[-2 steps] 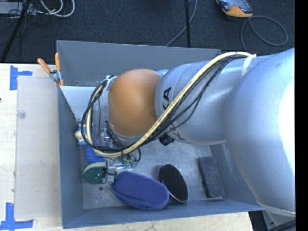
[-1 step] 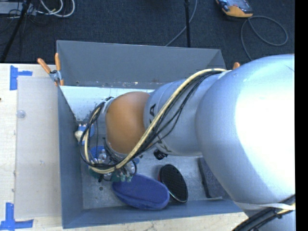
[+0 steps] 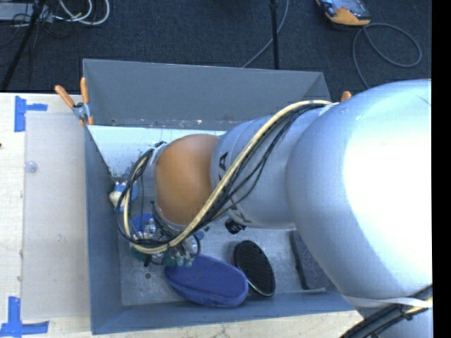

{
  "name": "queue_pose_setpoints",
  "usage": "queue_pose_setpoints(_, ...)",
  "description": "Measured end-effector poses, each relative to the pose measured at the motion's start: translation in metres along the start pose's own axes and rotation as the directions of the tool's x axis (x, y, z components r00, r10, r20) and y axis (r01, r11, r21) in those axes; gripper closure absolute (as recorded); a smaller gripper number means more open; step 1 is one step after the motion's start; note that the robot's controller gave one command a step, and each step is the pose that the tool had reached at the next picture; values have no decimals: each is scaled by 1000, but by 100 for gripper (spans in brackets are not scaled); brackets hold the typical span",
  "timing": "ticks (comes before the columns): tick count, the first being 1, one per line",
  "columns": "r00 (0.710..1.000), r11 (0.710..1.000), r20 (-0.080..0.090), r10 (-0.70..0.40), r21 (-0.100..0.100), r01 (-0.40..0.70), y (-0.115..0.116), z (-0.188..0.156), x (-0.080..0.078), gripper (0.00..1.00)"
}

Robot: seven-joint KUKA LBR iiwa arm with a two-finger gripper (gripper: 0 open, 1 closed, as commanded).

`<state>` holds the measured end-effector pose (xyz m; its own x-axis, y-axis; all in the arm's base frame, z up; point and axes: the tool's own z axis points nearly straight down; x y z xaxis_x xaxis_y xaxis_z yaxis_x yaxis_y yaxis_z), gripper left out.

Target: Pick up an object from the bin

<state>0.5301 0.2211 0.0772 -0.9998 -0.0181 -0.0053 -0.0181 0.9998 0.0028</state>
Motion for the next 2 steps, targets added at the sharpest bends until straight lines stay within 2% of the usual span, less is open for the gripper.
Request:
queue_pose_setpoints(1, 999, 999, -6, -43, 4, 43, 6, -6, -4, 100)
queue_pose_setpoints(2, 998, 998, -4, -69, 1, 69, 13, -28, -13, 100)
